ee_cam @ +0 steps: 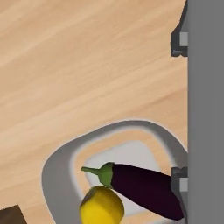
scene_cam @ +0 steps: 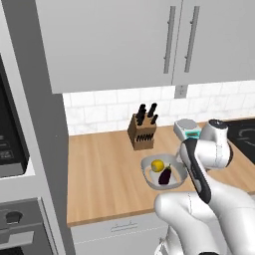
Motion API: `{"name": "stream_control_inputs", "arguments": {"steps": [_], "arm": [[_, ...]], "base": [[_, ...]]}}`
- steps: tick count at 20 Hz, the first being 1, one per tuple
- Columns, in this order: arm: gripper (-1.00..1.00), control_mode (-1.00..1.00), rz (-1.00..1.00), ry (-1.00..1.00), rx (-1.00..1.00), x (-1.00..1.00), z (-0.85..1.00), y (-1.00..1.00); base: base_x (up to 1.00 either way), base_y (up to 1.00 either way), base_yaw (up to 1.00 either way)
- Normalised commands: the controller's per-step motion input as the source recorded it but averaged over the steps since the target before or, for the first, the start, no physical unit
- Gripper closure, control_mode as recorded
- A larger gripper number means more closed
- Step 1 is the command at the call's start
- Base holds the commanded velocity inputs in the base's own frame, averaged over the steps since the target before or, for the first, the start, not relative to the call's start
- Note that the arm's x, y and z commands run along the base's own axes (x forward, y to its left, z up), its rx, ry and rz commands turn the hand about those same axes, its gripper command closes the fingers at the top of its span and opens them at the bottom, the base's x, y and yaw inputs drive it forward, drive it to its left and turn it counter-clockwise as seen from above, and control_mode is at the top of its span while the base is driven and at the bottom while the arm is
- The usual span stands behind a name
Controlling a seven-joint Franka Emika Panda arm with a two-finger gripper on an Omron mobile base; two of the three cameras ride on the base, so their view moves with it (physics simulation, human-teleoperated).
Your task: Take the meat container that has the fish and place it on the second highest rack of the freezer. Then take the vegetable container that has the lemon and eggplant and place it on the highest rack of the freezer.
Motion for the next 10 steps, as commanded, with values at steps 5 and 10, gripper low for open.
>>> {"name": "stream_control_inputs", "arguments": {"steps": [5, 10], "arm": [[-1.00, -1.00, 0.00, 0.00, 0.00, 0.04, -0.15, 0.14], [-1.00, -1.00, 0.00, 0.05, 0.01, 0.13, -0.17, 0.07]], "base": [[0.00, 0.00, 0.00], [0.00, 0.00, 0.00]]}}
